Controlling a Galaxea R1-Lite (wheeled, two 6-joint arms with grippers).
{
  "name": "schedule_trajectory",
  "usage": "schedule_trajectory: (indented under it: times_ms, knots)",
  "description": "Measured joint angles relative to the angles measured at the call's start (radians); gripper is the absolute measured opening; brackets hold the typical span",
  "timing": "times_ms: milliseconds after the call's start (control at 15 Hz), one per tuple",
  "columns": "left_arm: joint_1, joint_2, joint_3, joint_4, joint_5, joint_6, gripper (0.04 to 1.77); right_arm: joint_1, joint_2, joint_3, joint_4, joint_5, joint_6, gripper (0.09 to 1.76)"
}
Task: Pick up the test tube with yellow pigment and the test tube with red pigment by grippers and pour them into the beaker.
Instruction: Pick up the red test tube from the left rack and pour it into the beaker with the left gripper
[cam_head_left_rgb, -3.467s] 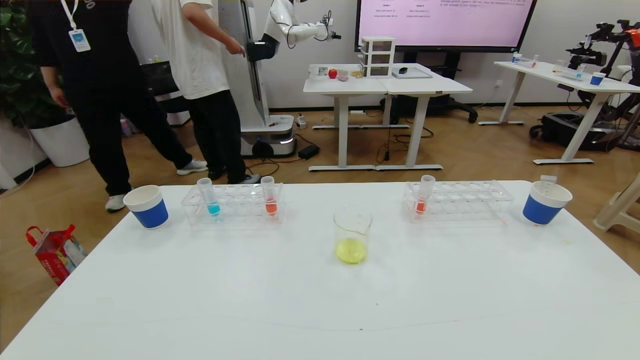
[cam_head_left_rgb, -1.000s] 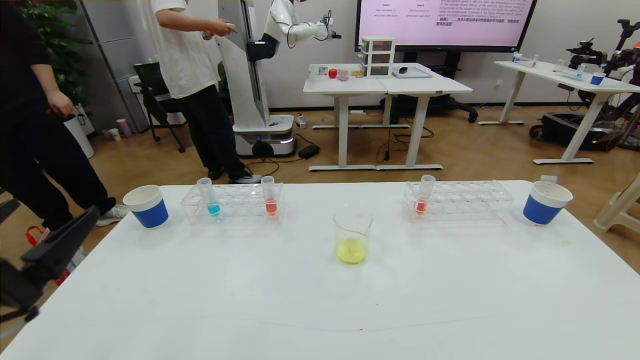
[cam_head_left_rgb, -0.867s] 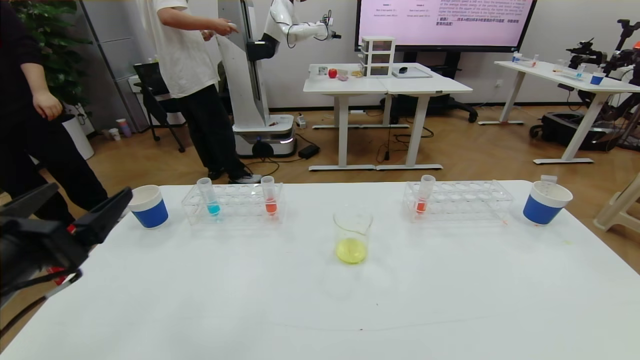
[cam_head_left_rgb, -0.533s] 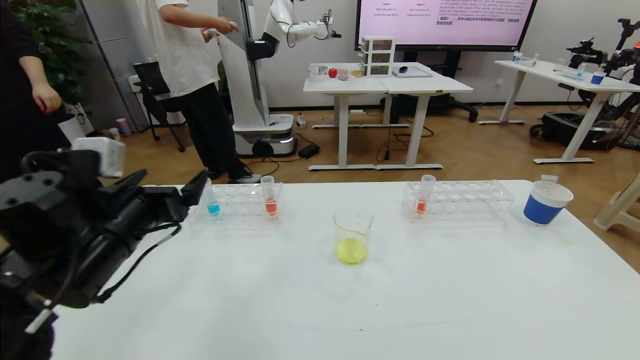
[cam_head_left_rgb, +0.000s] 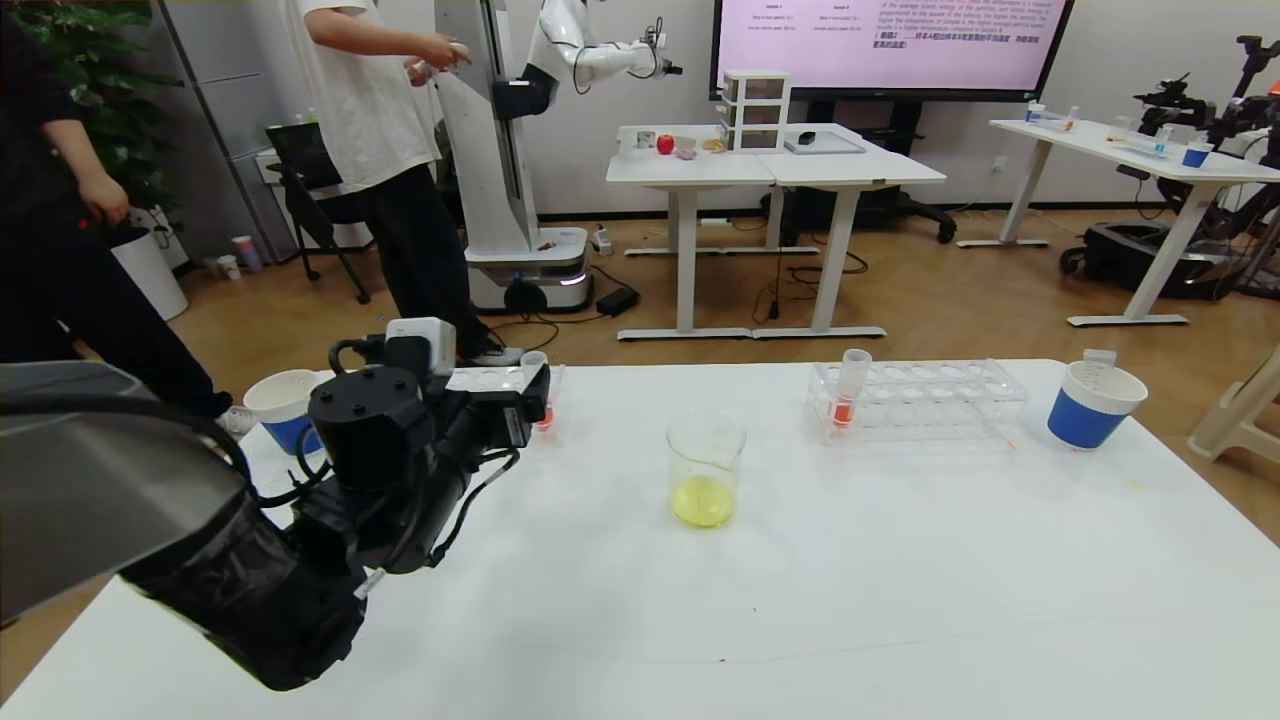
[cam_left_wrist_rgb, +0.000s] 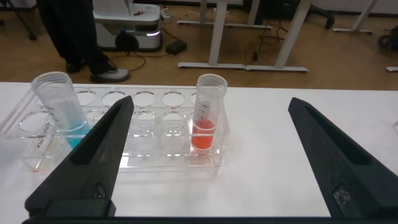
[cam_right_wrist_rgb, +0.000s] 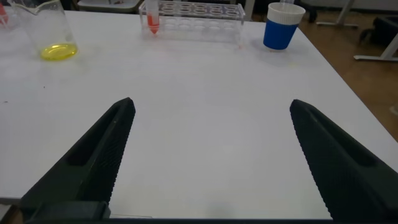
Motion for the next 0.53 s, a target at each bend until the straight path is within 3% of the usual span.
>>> schedule_trajectory:
  times_ms: [267,533]
  knots:
    - [-0.001,0.102,-0.061,-0.037,0.023,0.0,1.73,0.0,0.0,0.0,0.0,0.0,0.0,1.74]
    - [0.02,0.188,-0.2,-0.008,0.018,0.02,1.73,0.0,0.0,0.0,0.0,0.0,0.0,1.74]
